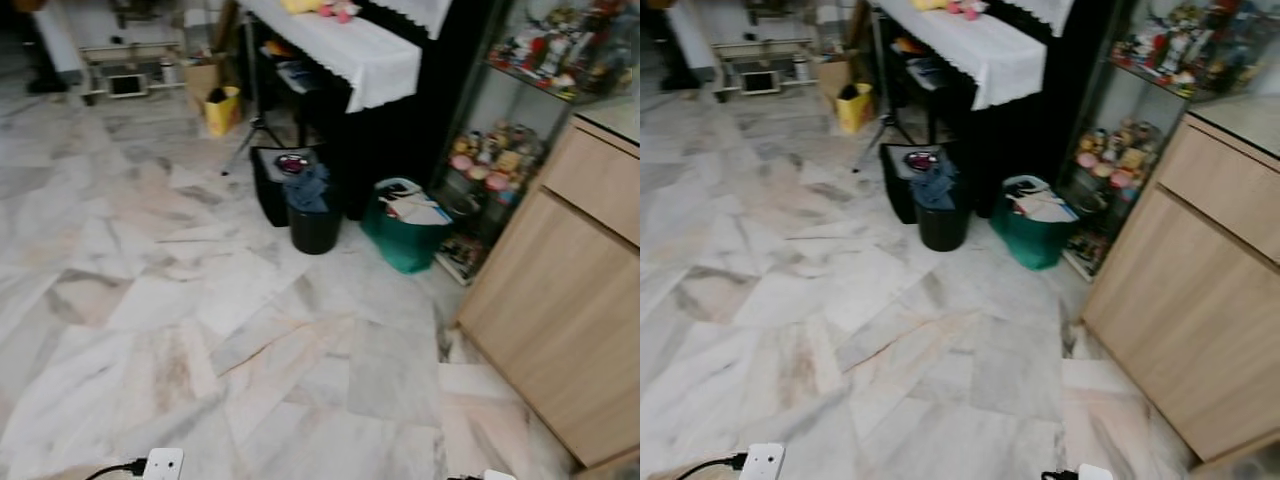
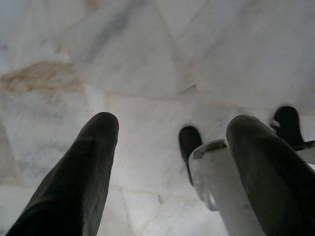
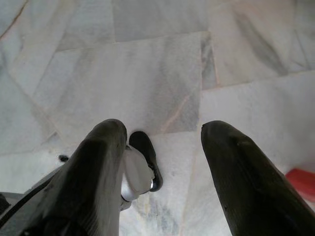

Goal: Hang keys on a hook

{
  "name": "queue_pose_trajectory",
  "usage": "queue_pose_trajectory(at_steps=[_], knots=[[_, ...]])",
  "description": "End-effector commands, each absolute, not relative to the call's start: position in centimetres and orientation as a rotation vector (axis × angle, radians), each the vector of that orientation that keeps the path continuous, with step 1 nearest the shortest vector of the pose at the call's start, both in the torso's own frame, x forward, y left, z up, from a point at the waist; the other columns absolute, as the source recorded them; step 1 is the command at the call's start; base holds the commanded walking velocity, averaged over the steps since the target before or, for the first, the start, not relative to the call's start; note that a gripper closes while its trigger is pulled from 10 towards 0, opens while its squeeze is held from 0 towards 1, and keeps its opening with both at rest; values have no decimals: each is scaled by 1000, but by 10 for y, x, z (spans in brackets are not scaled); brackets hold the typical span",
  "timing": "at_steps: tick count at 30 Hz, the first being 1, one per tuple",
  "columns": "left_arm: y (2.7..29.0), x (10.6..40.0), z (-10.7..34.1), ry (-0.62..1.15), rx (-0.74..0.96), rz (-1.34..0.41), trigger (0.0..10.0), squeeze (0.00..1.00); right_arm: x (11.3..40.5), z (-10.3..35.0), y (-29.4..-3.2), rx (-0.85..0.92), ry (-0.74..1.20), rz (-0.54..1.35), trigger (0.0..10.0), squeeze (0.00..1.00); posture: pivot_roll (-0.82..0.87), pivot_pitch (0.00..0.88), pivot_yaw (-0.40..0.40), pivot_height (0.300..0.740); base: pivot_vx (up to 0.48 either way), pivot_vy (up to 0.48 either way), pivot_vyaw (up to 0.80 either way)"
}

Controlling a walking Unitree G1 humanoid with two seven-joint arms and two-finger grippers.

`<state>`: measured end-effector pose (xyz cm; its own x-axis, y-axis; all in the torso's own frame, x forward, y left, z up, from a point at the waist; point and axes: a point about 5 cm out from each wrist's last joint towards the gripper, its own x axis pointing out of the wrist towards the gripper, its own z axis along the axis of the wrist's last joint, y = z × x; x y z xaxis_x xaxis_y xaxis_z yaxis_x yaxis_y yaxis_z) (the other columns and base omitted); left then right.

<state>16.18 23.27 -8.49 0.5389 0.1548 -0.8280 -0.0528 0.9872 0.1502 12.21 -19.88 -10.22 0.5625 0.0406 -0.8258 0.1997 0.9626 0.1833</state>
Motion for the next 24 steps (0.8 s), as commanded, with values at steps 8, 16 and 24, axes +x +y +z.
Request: queue_pose_trajectory(at_steps=[8, 16, 24], knots=[[208, 154, -93, 1022, 85, 88, 10000, 0, 115, -101, -219, 188, 1004, -54, 10000, 0, 43, 0, -104, 740, 0, 0, -788], [195, 125, -106, 1099, 109, 31, 10000, 0, 103, -99, -235, 151, 1024, -38, 10000, 0, 40, 0, -104, 740, 0, 0, -788], [208, 132, -101, 1064, 220, -10, 10000, 0, 96, -102, -235, 211, 1017, -129, 10000, 0, 118, 0, -33, 740, 0, 0, -788]])
